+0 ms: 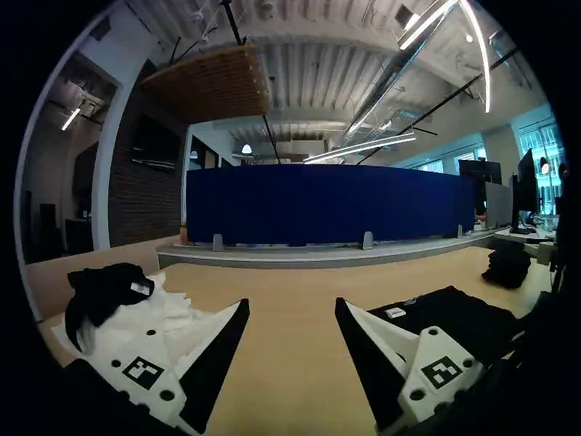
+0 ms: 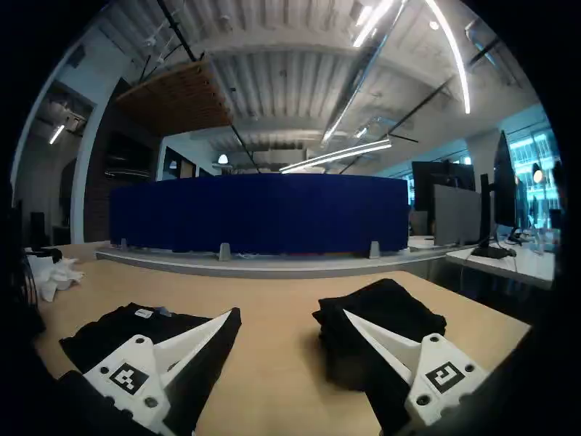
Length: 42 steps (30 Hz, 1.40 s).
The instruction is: Fold towel
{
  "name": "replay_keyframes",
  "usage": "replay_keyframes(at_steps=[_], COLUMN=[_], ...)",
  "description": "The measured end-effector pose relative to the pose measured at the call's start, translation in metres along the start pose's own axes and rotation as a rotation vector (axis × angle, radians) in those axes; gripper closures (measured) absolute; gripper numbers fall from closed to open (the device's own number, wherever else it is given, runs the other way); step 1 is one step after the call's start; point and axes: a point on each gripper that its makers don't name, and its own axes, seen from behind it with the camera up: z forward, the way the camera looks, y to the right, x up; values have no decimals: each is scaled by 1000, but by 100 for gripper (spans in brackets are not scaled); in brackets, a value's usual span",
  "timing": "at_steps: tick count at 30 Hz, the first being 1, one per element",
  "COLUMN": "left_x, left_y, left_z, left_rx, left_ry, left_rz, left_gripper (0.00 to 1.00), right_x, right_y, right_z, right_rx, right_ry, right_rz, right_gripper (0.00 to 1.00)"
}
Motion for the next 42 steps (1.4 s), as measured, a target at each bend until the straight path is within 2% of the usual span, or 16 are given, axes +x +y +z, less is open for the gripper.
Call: replay_keyframes(at_steps=[42], left_x=[1], left_y=[2], left_z=[-1], left_rx=[5], left_ry=[0], left_rz=[1], left_gripper=[13], right_x=[-1], right_y=[0], right_z=[0], right_rx=[1], right_ry=[-1], right_rz=[0], right_gripper=[0])
